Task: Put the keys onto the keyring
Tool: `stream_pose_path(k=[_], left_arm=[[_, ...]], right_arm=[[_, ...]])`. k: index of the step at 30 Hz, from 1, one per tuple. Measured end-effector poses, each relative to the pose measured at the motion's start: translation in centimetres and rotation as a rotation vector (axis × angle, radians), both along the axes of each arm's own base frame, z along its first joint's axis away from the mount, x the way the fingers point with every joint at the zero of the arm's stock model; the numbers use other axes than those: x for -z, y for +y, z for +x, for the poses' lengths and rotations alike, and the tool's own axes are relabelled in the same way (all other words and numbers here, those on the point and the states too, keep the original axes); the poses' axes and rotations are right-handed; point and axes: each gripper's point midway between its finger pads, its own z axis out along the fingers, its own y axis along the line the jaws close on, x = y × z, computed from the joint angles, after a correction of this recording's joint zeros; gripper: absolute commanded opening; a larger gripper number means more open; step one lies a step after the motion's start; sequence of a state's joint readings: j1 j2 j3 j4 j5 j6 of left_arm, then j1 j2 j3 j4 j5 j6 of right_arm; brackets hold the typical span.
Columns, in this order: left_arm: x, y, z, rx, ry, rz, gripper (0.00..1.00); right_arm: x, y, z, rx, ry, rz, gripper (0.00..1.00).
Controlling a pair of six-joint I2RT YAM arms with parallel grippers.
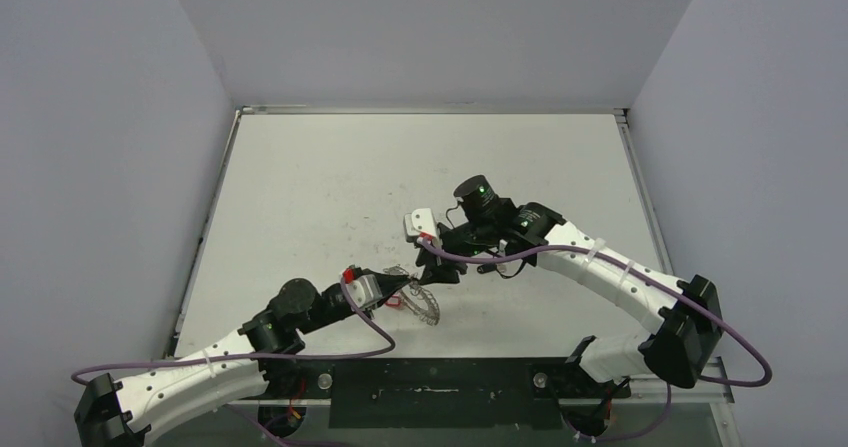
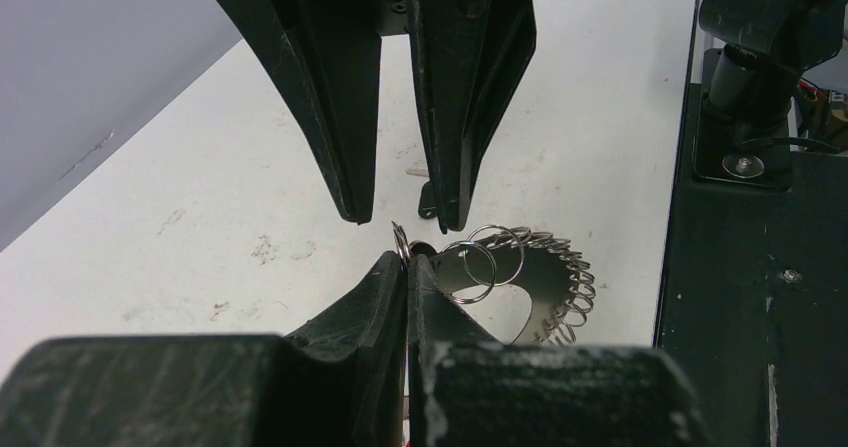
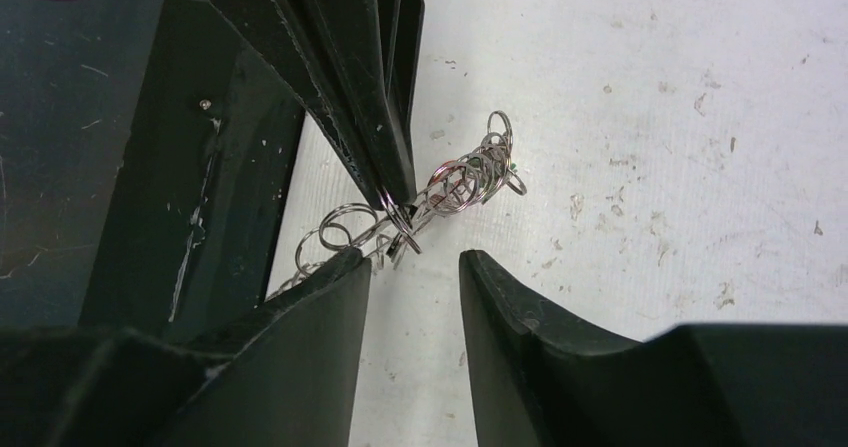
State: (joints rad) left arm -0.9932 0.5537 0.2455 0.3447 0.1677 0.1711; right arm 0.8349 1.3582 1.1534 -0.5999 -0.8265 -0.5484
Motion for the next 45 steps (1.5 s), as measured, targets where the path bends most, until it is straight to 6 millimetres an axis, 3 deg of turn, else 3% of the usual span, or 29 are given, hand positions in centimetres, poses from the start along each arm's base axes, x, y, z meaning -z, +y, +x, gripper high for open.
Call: stream_pose_path(k=[6, 13, 31, 40, 45], left_arm=[[-0.1, 0.0, 0.0, 0.0, 0.001, -0.003, 0.0], [-0.1, 0.0, 0.0, 0.0, 0.001, -0.004, 0.0], [-0.1, 0.0, 0.0, 0.0, 0.0, -0.005, 0.0], [-0.1, 0.0, 0.0, 0.0, 0.0, -0.005, 0.0], [0.1, 0.0, 0.0, 0.0, 0.002, -0.002, 0.0]], right_arm=[[0.3, 0.4, 0.1, -0.024, -0.002, 0.011, 0.25], [0.5, 0.5, 0.1, -0.03, 0.0, 0.007, 0.0], [2.1, 0.3, 0.3, -0.029, 0.023, -0.04, 0.0], [2.1, 0.2, 0.3, -0.025, 0.012, -0.027, 0.32], [1.1, -0.1, 0.1, -0.016, -0.008, 0.005, 0.38]])
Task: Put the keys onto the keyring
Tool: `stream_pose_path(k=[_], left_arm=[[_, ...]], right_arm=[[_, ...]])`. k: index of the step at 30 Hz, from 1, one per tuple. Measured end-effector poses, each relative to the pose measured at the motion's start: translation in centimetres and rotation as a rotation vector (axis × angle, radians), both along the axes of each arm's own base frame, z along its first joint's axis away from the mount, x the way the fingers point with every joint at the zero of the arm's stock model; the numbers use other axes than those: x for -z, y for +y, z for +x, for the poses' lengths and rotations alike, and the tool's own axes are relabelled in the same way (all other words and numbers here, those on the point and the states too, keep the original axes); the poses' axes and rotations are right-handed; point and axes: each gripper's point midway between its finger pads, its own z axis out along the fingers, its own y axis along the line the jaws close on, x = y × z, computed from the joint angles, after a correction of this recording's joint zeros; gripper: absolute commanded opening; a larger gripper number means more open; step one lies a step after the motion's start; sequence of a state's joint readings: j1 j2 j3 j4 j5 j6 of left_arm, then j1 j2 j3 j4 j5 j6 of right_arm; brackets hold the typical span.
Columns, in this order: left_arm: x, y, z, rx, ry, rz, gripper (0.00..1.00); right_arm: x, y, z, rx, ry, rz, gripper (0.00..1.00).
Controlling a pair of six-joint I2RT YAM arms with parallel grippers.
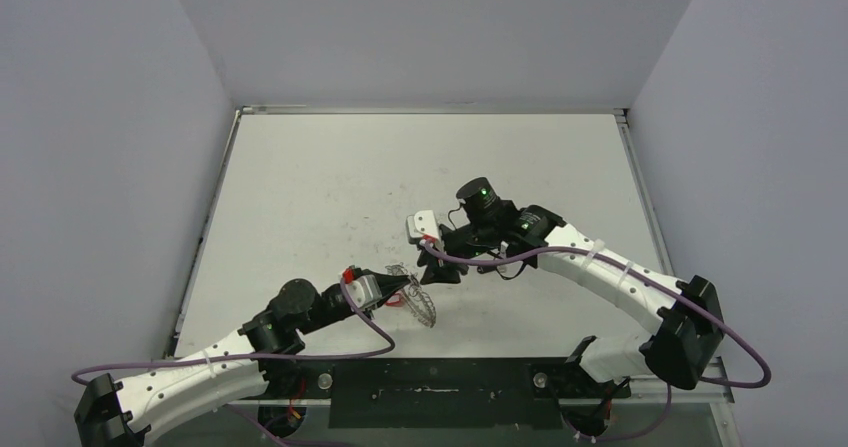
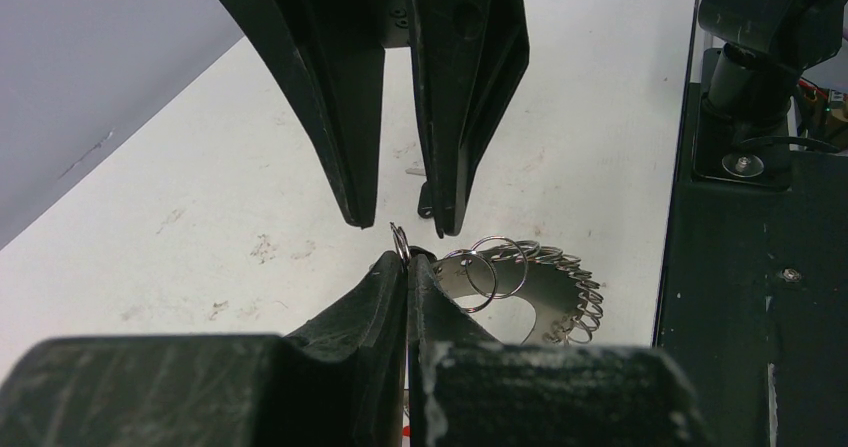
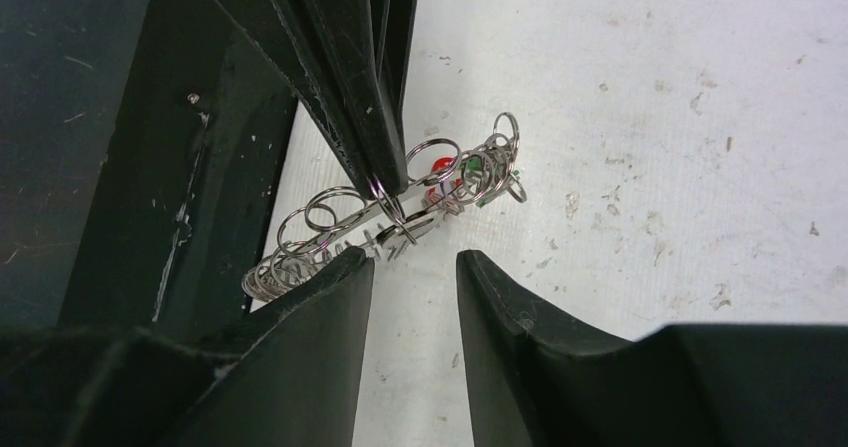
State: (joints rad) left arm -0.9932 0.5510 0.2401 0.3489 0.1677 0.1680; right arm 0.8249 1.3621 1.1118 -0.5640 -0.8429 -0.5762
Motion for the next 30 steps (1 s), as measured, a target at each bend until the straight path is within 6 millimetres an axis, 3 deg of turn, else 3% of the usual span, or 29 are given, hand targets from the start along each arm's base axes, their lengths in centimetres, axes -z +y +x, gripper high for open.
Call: stream_pose_path(k=[6, 20, 25, 30], left_arm=[[0.0, 0.0, 0.0, 0.0, 0.0, 0.0, 0.0], [0.0, 0.0, 0.0, 0.0, 0.0, 0.0, 0.0], [0.0, 0.0, 0.0, 0.0, 0.0, 0.0, 0.0], [0.0, 0.0, 0.0, 0.0, 0.0, 0.0, 0.0]], right_arm=[[-1.1, 0.4, 0.3, 0.006, -0.023, 0.04, 0.35], [-1.2, 0.7, -0.2, -0.012, 0.009, 0.054, 0.27], [-0.9, 0.8, -0.3, -0.018, 0.02, 0.051, 0.17], [-0.4, 0.9, -0.3, -0.021, 0.034, 0.04, 0.01]])
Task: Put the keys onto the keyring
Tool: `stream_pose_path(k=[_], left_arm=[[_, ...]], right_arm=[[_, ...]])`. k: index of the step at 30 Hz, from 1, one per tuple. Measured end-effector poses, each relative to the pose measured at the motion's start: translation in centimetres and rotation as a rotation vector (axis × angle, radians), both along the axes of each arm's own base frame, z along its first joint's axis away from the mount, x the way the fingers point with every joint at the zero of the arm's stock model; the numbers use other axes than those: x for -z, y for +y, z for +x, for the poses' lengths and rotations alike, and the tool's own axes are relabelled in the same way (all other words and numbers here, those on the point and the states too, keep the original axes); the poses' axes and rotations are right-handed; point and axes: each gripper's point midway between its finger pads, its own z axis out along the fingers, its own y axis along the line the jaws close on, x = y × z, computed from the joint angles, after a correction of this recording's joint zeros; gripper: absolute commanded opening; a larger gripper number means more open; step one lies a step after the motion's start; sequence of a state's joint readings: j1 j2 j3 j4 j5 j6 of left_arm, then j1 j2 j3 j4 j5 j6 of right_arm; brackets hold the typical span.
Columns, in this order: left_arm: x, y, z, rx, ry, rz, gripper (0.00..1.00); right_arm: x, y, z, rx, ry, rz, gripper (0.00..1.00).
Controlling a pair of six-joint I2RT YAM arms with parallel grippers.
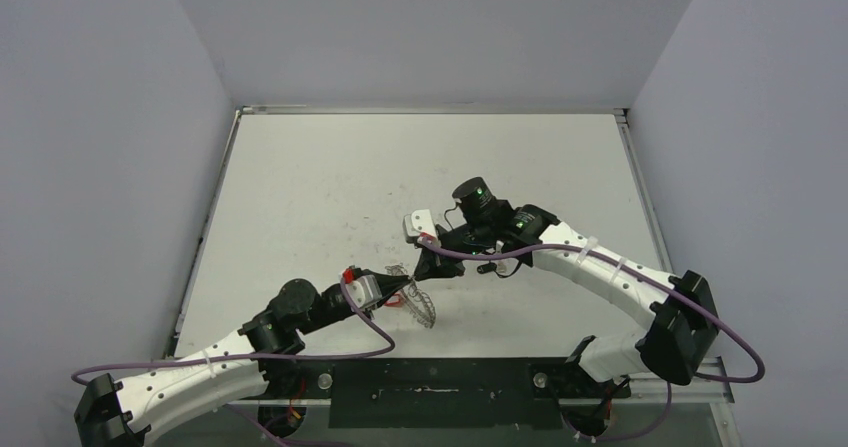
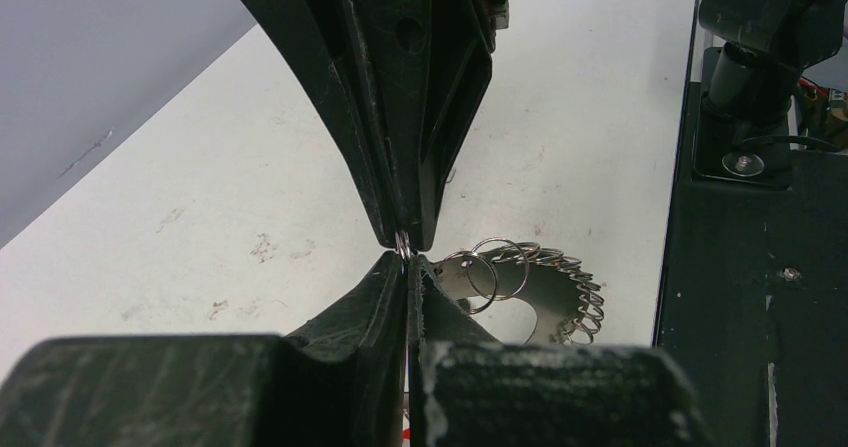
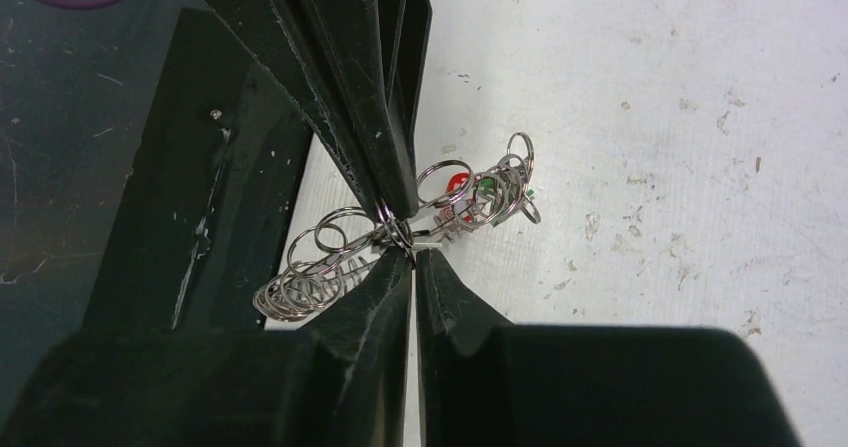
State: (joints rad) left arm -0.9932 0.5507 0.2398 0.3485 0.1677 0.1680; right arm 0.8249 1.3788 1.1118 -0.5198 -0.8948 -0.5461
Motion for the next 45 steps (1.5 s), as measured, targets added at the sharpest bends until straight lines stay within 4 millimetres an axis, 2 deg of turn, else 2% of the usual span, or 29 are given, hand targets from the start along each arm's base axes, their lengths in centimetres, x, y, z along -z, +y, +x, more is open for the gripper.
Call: stream_pose_path(k=[13, 20, 28, 36, 37, 40, 42, 45], left_arm=[[0.2, 0.0, 0.0, -0.001, 0.003, 0.005, 0.0], [0.3, 0.1, 0.0, -0.003, 0.005, 0.007, 0.0], [0.1, 0.2, 0.1, -0.009, -0.001, -0.001, 0.0], [0.4, 0.4, 0.2, -0.023, 0.007, 0.01, 0.0], [0.6, 0.4, 0.2, -0.023, 0.009, 0.014, 0.0], [0.9, 0.4, 0.2, -0.023, 0.014, 0.021, 0.0], [0.9, 0.4, 0.2, -0.021, 0.013, 0.02, 0.0], [0.5, 0.5, 0.1, -0.02, 0.006, 0.008, 0.0]], right_arm=[[1.3, -0.3, 0.0, 0.005, 0.022, -0.047, 0.0], [1.4, -0.3, 0.0, 0.012, 0.027, -0.05, 0.0], [1.1, 0.5, 0.5, 0.045, 0.038, -0.018, 0.0], [1.9, 1.2, 0.7, 0.053, 0.054, -0.011, 0.0], [2.1, 1.2, 0.7, 0.055, 0.056, -0.011, 0.04], [2.5, 1.2, 0.5, 0.058, 0.064, -0.014, 0.24], [2.8, 1.2, 0.6, 0.067, 0.063, -0.016, 0.32], [3.1, 1.1, 0.9, 0.085, 0.048, -0.017, 0.37]])
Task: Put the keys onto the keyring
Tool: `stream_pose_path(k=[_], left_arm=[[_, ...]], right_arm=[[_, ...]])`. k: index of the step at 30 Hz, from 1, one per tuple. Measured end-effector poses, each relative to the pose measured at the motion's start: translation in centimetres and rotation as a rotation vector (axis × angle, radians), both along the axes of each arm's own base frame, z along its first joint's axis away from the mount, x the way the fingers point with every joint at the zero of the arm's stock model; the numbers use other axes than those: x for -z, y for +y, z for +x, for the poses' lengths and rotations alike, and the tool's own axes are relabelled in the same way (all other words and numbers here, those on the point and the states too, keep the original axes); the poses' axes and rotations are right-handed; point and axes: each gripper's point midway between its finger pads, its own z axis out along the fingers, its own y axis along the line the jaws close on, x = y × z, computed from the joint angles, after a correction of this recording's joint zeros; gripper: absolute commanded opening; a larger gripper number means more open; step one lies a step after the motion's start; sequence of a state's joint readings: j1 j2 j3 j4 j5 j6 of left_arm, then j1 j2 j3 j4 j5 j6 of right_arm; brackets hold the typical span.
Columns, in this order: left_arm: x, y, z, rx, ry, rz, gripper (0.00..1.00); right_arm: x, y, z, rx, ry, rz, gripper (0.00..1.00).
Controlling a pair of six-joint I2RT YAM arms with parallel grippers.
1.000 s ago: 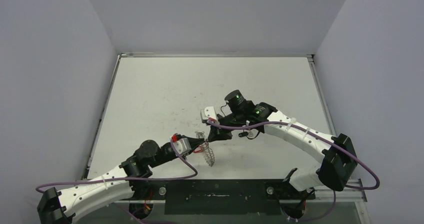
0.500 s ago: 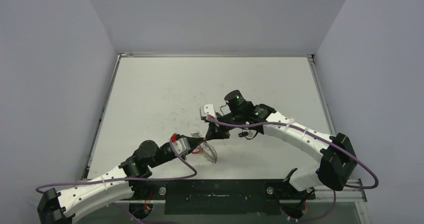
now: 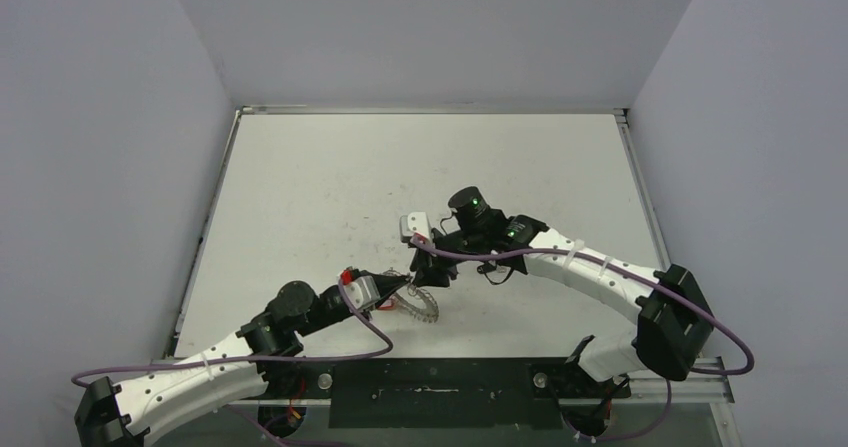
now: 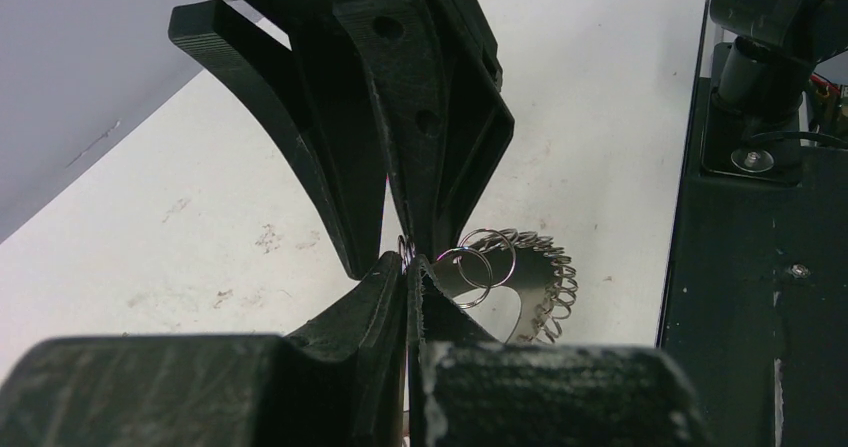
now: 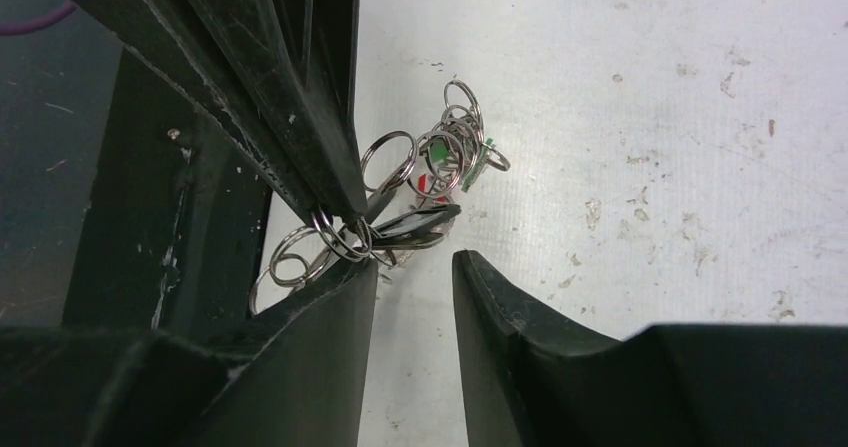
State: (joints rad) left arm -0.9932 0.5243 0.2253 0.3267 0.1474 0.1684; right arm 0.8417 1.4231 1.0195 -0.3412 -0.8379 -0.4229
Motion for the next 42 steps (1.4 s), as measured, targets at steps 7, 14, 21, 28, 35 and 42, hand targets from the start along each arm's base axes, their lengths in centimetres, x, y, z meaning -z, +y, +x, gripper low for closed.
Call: stream_pose_path(k=[7, 14, 21, 28, 35, 42], left_arm=[[-0.5, 0.0, -0.1, 0.006, -0.01, -0.015, 0.0], [-0.5, 0.0, -0.1, 0.006, -0.011, -0.017, 0.0], [-0.5, 0.0, -0.1, 0.006, -0.011, -0.017, 0.0], [-0.5, 0.0, -0.1, 0.006, -0.011, -0.018, 0.0], [-0.5, 0.0, -0.1, 0.006, -0.006, -0.018, 0.0], [-1.0, 0.2, 0.0, -0.006, -0.009, -0.037, 0.3]], right_arm=[[-2.3, -0.6, 0.0, 0.022, -0.08, 0.06, 0.38], [-3.9, -0.4, -0.3, 0.002, -0.112, 0.112, 0.37], [-3.6, -0.2, -0.7, -0.03, -0.102, 0.117, 0.29], [-3.6, -0.1, -1.2, -0.063, -0.097, 0.126, 0.0], [-3.4, -0.2, -1.3, -0.068, -0.088, 0.122, 0.0], [-3.9, -0.5, -1.3, -0.058, -0.08, 0.081, 0.0]])
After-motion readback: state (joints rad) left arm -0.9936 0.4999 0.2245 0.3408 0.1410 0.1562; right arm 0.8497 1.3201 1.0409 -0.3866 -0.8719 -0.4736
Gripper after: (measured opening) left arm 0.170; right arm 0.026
